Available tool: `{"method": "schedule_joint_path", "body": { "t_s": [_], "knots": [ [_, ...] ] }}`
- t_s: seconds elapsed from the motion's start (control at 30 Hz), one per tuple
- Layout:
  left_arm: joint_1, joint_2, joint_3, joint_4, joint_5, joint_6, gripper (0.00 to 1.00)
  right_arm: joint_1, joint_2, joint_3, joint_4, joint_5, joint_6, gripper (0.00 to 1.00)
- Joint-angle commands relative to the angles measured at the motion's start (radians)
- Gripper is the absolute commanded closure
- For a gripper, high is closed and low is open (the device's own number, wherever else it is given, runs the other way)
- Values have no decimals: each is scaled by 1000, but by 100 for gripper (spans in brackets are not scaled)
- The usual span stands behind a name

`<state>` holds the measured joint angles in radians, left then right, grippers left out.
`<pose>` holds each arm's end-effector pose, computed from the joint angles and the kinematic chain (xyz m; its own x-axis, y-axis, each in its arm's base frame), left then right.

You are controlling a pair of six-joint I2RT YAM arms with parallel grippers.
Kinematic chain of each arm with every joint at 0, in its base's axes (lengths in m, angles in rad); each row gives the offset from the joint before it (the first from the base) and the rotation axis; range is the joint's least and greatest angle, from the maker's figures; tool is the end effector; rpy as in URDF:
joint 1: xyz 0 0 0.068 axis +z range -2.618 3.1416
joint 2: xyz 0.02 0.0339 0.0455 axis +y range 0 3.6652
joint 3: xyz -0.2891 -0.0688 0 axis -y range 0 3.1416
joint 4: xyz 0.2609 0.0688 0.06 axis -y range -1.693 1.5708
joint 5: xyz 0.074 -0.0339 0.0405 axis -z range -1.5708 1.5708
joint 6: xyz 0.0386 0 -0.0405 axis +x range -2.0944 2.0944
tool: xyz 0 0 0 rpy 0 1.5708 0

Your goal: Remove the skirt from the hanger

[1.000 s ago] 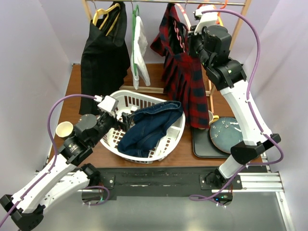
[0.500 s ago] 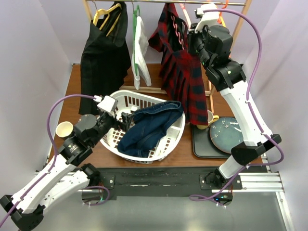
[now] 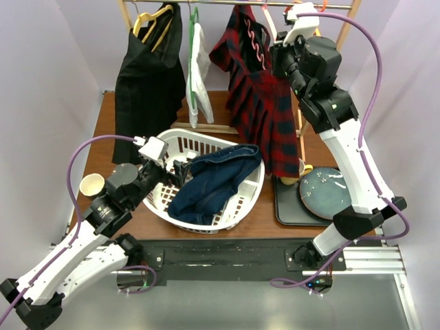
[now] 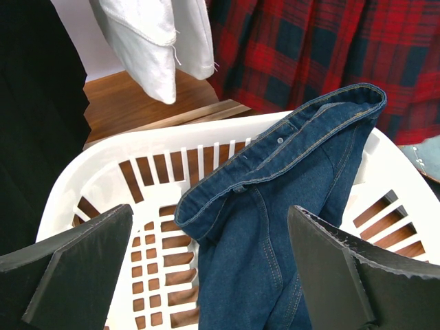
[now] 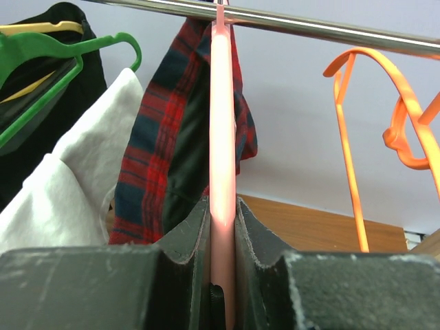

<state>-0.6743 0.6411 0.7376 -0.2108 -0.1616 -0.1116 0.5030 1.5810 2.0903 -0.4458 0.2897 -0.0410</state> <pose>0.1238 -0.0910 0.3585 -0.1433 -0.0262 -0.9893 0.4784 0.8733 -0.0924 0.2964 0.1505 0.5892 0.0642 -0.0095 -0.9979 -0.2097 0.9775 -0.0228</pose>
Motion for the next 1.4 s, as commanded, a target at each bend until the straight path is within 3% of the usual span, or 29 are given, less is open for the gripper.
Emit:
{"method": "schedule_joint_path", "body": {
  "t_s": [0.0,0.8,1.13,1.37],
  "knots": [
    [4,-6,-4,16,-13,-2,0,2,-85,79,211,-18,-31,100],
    [5,-3,-4,16,-13,-3,0,2,-147,62,3,-158,-137,100],
    [5,-17,2,33,-16,3,0,3,-151,238,-181,-146,-73,100],
    [4,26,189,67,143,-54,0,3,-268,206,-159,-145,35,100]
  ]
}}
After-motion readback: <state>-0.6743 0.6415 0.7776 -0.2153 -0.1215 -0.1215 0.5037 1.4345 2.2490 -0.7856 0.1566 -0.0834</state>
